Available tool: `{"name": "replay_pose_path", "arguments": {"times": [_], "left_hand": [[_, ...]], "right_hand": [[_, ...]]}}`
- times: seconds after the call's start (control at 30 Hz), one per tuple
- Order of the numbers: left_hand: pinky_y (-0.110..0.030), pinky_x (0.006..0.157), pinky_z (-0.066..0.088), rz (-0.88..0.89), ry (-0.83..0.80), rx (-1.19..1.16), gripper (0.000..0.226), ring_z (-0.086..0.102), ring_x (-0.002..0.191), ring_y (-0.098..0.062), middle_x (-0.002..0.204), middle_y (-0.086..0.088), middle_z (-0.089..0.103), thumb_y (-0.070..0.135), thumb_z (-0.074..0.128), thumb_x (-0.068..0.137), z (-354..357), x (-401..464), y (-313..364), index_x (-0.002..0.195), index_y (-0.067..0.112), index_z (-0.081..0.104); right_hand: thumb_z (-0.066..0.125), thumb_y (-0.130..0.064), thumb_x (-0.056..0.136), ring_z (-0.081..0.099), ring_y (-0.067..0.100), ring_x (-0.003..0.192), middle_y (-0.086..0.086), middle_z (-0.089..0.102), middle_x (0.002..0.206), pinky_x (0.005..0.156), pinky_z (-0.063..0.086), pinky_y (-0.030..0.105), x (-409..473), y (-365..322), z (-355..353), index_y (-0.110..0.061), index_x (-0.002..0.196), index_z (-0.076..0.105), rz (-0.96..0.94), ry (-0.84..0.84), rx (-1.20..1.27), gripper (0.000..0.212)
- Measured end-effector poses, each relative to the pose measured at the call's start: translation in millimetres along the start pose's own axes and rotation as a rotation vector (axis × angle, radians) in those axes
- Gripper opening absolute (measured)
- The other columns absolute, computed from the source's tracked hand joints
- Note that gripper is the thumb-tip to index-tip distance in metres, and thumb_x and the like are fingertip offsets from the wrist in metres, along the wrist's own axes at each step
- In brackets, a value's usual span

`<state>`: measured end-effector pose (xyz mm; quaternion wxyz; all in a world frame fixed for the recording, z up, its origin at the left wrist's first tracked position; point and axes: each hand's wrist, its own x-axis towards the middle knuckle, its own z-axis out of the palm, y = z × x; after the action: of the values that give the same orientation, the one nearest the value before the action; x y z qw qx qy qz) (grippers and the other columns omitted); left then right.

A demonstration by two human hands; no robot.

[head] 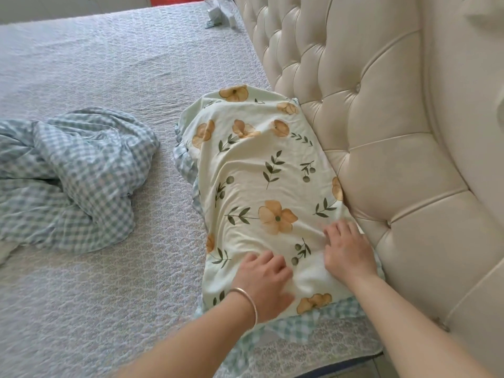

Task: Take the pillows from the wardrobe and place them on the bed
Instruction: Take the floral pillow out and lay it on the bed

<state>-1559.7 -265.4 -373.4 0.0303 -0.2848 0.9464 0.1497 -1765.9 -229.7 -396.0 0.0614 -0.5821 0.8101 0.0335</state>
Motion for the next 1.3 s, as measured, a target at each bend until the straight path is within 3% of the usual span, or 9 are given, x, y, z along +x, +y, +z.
{"name": "replay_pose_path", "arguments": {"times": [0.27, 0.43, 0.6, 0.77, 0.87, 0.97, 1.1, 1.2, 1.3], "left_hand": [[-0.030, 0.071, 0.050, -0.197, -0.334, -0.103, 0.026, 0.060, 0.082, -0.020, 0.098, 0.000, 0.065, 0.042, 0.050, 0.093, -26, 29, 8, 0.102, 0.022, 0.064], [-0.031, 0.075, 0.043, -0.259, -0.282, -0.209, 0.024, 0.058, 0.092, -0.023, 0.109, -0.002, 0.060, 0.036, 0.047, 0.096, -30, 25, 12, 0.105, 0.017, 0.060], [-0.036, 0.078, 0.053, -0.294, -0.357, -0.298, 0.024, 0.061, 0.085, -0.022, 0.099, -0.004, 0.068, 0.037, 0.049, 0.095, -35, 18, 29, 0.104, 0.019, 0.062], [-0.040, 0.081, 0.055, -0.130, -0.653, -0.172, 0.024, 0.065, 0.091, -0.028, 0.104, -0.008, 0.069, 0.026, 0.049, 0.094, -23, 7, 47, 0.107, 0.015, 0.066], [-0.038, 0.085, 0.052, -0.142, -0.376, -0.146, 0.027, 0.061, 0.099, -0.023, 0.113, 0.000, 0.065, 0.033, 0.042, 0.097, -29, 17, 44, 0.111, 0.024, 0.063], [-0.038, 0.112, 0.025, -0.359, 0.024, -0.132, 0.043, 0.029, 0.138, -0.019, 0.151, 0.009, 0.032, 0.044, 0.030, 0.098, -30, 24, 12, 0.139, 0.035, 0.037], [-0.055, 0.113, -0.010, -0.479, -0.304, -0.005, 0.066, -0.034, 0.137, -0.022, 0.144, 0.008, -0.043, 0.067, 0.013, 0.090, -11, 14, -32, 0.139, 0.042, -0.024], [-0.055, 0.114, -0.010, -0.421, -0.354, -0.036, 0.067, -0.032, 0.138, -0.020, 0.144, 0.009, -0.043, 0.067, 0.014, 0.090, -20, 15, -43, 0.142, 0.043, -0.019], [-0.049, 0.117, -0.008, -0.428, -0.262, -0.068, 0.063, -0.021, 0.143, -0.016, 0.153, 0.011, -0.028, 0.060, 0.020, 0.094, -47, 6, -51, 0.147, 0.039, -0.009]], "right_hand": [[0.043, -0.015, 0.094, 0.046, 0.020, 0.107, 0.000, 0.055, 0.113, 0.090, 0.035, 0.030, 1, 0, -19, -0.018, 0.107, 0.052, -0.103, -0.229, -0.088, 0.017], [0.058, -0.029, 0.088, 0.045, 0.021, 0.114, -0.002, 0.046, 0.122, 0.095, 0.038, 0.034, -13, -15, -32, -0.025, 0.123, 0.050, -0.092, -0.326, 0.220, 0.036], [0.051, -0.021, 0.091, 0.044, 0.021, 0.111, 0.000, 0.052, 0.115, 0.094, 0.037, 0.033, -25, -29, -33, -0.021, 0.108, 0.065, -0.242, -0.379, -0.022, 0.022], [0.049, -0.010, 0.084, 0.054, 0.024, 0.089, 0.007, 0.060, 0.106, 0.074, 0.046, 0.032, -34, -25, -41, -0.012, 0.109, 0.064, -0.174, -0.794, -0.178, 0.029], [0.045, -0.020, 0.089, 0.057, 0.024, 0.094, 0.003, 0.061, 0.106, 0.073, 0.041, 0.031, -25, -26, -46, -0.017, 0.110, 0.062, -0.068, -0.548, -0.010, 0.027], [0.039, -0.034, 0.094, 0.041, 0.021, 0.125, 0.001, 0.045, 0.136, 0.099, 0.035, 0.036, -16, -29, -38, -0.023, 0.134, 0.041, 0.004, -0.123, 0.142, 0.042], [0.022, -0.048, 0.097, -0.015, 0.018, 0.145, 0.000, -0.014, 0.158, 0.116, -0.005, 0.049, -16, -37, -12, -0.029, 0.149, -0.007, 0.071, -0.391, 0.130, 0.063], [0.025, -0.047, 0.097, -0.016, 0.019, 0.145, 0.000, -0.015, 0.158, 0.117, -0.006, 0.048, -7, -39, -15, -0.027, 0.150, -0.006, 0.108, -0.464, 0.131, 0.064], [0.038, -0.036, 0.094, 0.012, 0.022, 0.145, 0.004, 0.016, 0.157, 0.117, 0.014, 0.042, 0, -53, -49, -0.021, 0.148, 0.017, 0.160, -0.346, 0.172, 0.060]]}}
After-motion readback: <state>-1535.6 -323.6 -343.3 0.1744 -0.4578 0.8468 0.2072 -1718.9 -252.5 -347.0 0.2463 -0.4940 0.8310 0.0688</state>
